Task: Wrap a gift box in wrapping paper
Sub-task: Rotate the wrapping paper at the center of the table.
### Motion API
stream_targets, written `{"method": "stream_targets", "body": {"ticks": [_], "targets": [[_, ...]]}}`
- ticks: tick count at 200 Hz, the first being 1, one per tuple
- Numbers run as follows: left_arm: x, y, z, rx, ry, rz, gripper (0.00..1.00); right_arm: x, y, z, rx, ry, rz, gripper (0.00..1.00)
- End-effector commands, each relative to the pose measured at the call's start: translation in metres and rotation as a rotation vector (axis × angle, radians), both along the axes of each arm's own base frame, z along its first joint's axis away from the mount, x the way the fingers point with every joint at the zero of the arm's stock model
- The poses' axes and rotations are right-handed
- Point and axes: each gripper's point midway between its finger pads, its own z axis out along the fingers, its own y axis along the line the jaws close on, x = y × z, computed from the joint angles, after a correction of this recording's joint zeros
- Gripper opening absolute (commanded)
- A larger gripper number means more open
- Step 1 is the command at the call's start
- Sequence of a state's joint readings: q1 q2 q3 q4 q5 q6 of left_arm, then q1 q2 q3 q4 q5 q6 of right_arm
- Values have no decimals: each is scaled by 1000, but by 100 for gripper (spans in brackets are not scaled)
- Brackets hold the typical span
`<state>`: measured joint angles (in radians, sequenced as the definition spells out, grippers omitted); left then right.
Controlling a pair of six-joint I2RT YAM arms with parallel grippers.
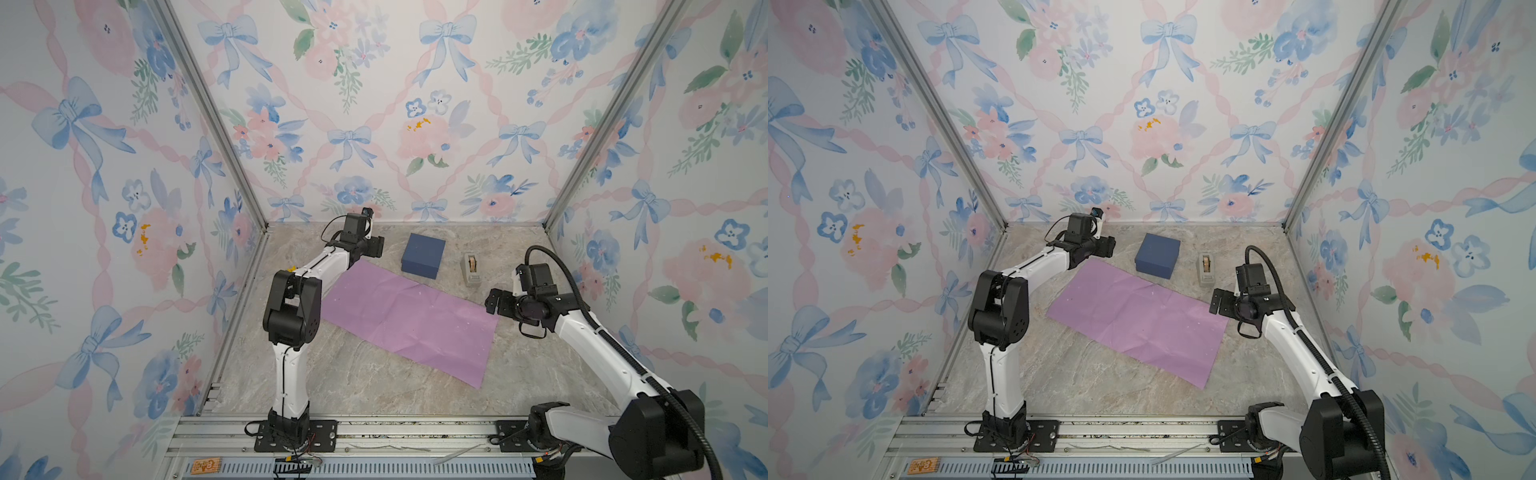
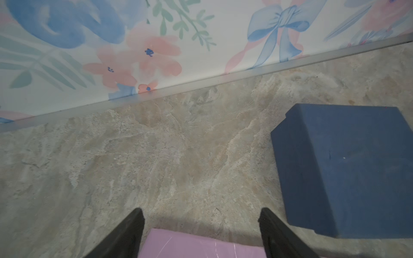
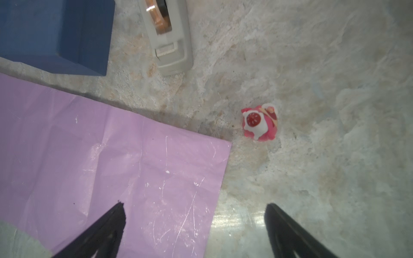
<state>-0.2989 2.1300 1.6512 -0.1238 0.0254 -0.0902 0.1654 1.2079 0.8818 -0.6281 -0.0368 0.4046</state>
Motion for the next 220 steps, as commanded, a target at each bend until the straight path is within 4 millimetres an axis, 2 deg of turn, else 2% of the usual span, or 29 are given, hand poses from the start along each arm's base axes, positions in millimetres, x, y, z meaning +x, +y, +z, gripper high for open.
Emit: {"method": "stream_targets", "body": {"ticks": [1,35,67,93,151,174,220], "targets": [[-2,-15,-28,-34,135,-12,82,-28,10,-16,86,107,-32,99],[23,-40,-48,-60,145,-32,82,-44,11,-29,112,141,-57,99],[38,-43,-73,-43,188,2,82,-54,16,-40,154,174,-72,99],[28,-34,-90,-6,244,27,81,-56,21,-48,195,184,-89,99],[-3,-9,-105,17,359,45,78,-57,26,-72,214,259,-100,98],[-15,2,-113,36,393,55,77,-51,28,-78,220,254,-97,98],[-41,18,-107,69,420,84,76,-34,33,-87,246,241,-109,98]]}}
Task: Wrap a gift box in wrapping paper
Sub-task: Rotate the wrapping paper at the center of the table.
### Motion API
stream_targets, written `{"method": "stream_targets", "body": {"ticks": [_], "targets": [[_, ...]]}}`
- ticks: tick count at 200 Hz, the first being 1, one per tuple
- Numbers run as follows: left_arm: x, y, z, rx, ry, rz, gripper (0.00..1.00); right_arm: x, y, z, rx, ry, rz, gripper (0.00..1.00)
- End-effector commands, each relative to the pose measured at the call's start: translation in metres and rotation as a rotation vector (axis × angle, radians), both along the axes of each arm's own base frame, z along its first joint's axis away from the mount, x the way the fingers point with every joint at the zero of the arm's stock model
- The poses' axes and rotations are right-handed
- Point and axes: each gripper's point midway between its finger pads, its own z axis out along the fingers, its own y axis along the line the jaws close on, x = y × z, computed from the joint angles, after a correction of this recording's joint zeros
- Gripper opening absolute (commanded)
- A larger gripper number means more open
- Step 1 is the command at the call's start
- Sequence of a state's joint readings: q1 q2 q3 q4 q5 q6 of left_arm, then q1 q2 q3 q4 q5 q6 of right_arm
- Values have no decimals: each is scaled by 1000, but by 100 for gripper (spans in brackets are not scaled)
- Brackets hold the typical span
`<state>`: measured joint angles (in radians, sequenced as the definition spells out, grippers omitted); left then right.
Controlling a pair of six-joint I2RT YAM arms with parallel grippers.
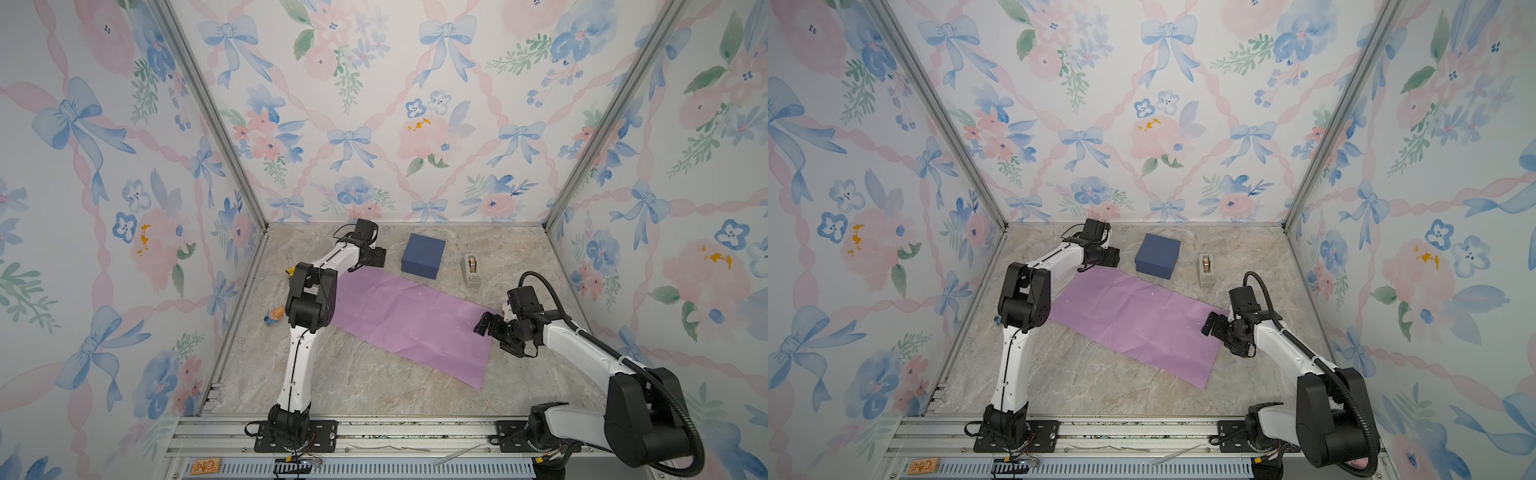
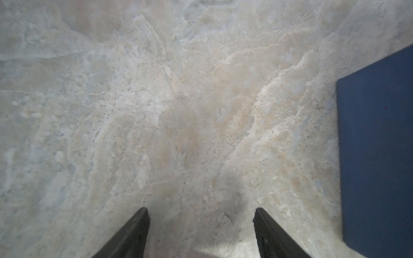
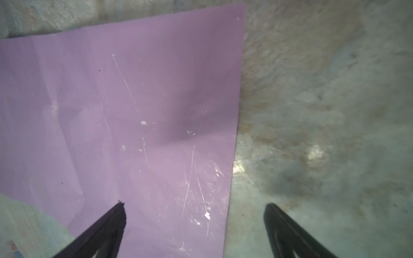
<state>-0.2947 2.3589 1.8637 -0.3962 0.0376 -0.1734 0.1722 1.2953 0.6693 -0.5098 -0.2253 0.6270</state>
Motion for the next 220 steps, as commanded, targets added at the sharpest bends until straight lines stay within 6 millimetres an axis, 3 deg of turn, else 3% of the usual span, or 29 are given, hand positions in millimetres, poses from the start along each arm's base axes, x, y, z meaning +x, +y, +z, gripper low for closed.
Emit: {"method": "stream_targets", "body": {"ticks": [1,89,129,146,176,198,220], "targets": [[-36,17,-17,47,124,22,76,9,6,-7,21,-10,0,98],[-99,59,-8,125,177,91,74,40,14,-22,33,-37,60,97],[-114,66,9,122,147,116,74,38,6,-14,-11,-47,64,96],[-111,61,30,95,105,117,74,39,-3,7,-65,-91,64,97],[-96,37,82,-41,3,91,74,55,-8,74,-111,-254,78,96],[-81,9,117,-160,-69,36,73,77,15,115,-19,-372,109,95],[-64,-21,138,-285,-119,-30,72,102,48,132,96,-423,156,92]]}}
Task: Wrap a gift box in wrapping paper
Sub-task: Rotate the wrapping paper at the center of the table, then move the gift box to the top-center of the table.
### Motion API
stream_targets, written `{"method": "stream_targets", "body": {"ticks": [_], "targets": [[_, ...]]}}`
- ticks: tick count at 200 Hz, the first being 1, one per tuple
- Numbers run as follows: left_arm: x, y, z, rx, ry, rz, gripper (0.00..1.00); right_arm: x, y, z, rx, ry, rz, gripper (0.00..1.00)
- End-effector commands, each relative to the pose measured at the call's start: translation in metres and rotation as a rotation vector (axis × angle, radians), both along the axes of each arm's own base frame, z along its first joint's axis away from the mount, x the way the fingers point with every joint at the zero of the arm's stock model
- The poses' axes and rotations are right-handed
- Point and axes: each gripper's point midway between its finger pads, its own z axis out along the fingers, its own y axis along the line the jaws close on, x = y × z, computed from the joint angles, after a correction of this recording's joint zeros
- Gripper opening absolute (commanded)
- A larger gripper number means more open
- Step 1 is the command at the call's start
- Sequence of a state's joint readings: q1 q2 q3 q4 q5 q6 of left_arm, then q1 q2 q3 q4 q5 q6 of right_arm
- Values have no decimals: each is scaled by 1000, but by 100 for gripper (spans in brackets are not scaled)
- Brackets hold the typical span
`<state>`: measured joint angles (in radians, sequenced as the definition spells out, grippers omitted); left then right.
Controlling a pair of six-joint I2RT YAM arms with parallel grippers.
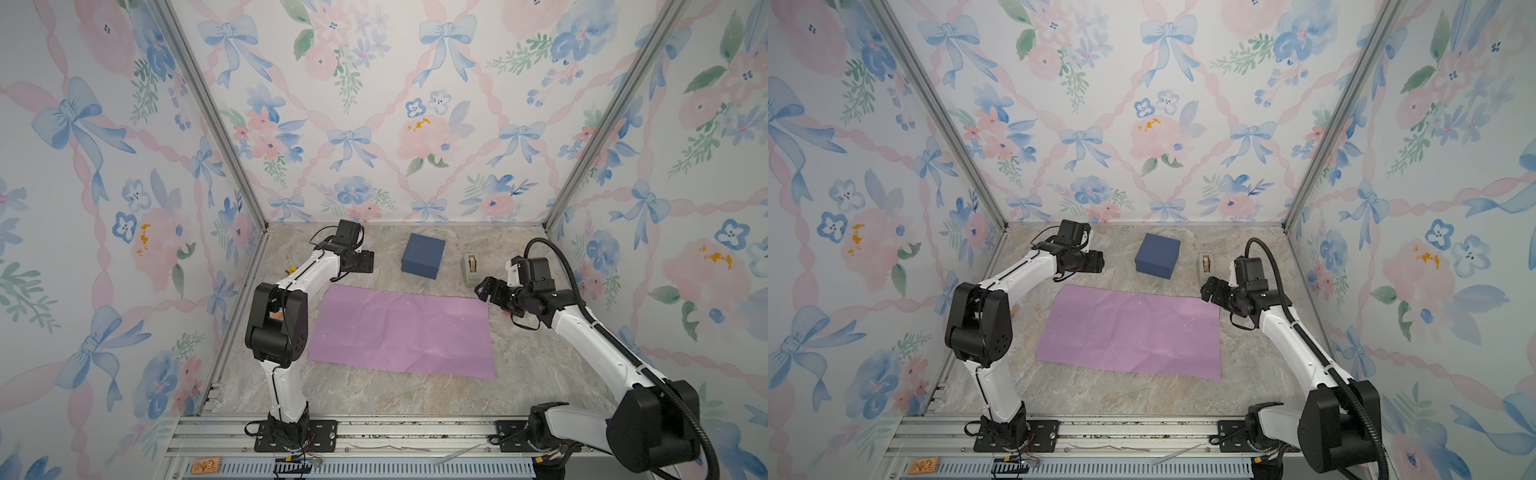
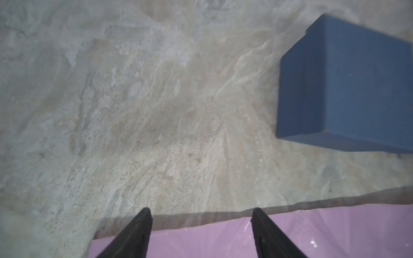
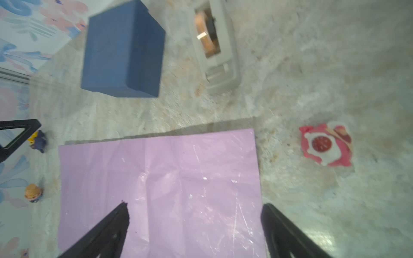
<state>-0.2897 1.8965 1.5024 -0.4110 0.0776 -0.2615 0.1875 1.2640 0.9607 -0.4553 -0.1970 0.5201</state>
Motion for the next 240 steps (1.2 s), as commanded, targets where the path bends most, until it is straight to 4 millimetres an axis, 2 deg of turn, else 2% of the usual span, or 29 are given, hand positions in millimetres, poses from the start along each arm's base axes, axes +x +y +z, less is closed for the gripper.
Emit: {"method": "stream_targets", "body": {"ticks": [1,31,47,55,96,125,151,169,184,214,230,240], "targets": [[15,-41,37,-182,-75,-85,72,17,34,9,90,-13,87,92],[37,-77,32,-304,-47,-167,68,58,71,10,176,-26,148,90],[45,-94,21,-351,-16,-199,68,82,86,1,209,-9,160,90],[50,-100,16,-372,-2,-209,68,93,92,-13,221,23,162,90],[76,-122,-8,-443,39,-227,68,136,110,-43,246,63,185,89],[79,-144,-21,-478,67,-256,67,157,116,-58,254,79,194,89],[70,-156,-30,-480,92,-284,64,164,122,-60,279,77,212,88],[57,-162,-33,-474,110,-309,64,164,120,-62,275,82,212,88],[44,-166,-33,-464,123,-330,63,161,113,-62,268,90,202,89],[18,-170,-20,-476,107,-365,63,155,96,-61,223,99,193,89],[16,-164,-15,-478,87,-338,64,155,90,-61,190,107,201,89],[22,-157,-15,-472,68,-294,65,157,87,-63,172,112,203,89]]}}
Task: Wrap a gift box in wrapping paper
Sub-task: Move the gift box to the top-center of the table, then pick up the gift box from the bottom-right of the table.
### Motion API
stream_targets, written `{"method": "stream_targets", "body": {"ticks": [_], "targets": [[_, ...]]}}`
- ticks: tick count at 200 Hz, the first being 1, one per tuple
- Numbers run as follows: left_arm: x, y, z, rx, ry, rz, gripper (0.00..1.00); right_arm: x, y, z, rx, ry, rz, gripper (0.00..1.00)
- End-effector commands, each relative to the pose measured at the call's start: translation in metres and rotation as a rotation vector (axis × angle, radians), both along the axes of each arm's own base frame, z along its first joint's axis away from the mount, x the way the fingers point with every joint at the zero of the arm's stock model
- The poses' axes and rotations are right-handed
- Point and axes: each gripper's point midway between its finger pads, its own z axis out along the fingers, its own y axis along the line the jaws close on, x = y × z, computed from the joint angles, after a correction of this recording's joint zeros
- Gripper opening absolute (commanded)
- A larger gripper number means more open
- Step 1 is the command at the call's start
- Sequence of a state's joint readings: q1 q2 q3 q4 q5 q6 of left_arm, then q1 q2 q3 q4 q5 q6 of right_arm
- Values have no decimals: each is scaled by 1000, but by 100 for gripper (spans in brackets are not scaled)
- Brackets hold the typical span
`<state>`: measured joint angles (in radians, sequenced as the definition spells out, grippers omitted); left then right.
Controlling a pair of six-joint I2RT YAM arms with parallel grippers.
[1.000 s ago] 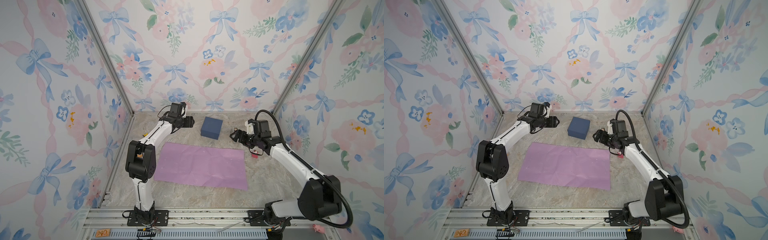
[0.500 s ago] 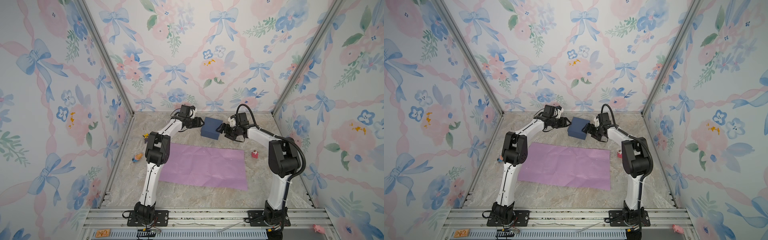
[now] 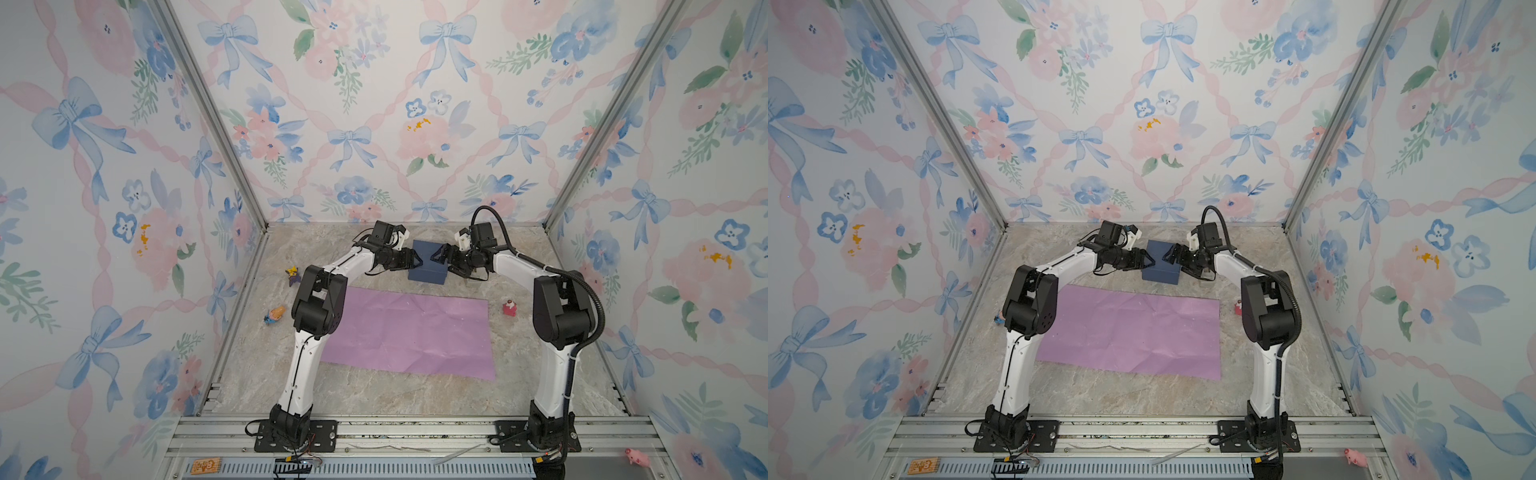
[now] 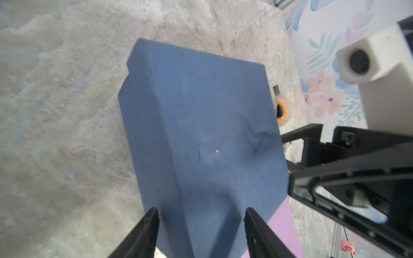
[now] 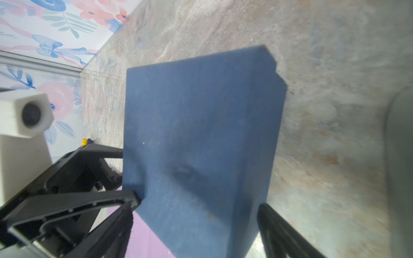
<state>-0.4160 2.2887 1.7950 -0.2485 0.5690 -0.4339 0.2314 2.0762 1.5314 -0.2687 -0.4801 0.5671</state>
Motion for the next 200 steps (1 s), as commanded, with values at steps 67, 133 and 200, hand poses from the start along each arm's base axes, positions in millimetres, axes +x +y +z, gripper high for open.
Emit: {"method": "stream_targets", "body": {"ticks": [67,133,200], "targets": [[31,6,12,-127,-28,124,66,18,-7,5,-23,16,31,86],[25,-7,-17,-118,25,102,57,23,10,-17,-9,48,59,70],[8,-19,1,-106,-12,71,47,16,29,-6,28,13,83,50]]}}
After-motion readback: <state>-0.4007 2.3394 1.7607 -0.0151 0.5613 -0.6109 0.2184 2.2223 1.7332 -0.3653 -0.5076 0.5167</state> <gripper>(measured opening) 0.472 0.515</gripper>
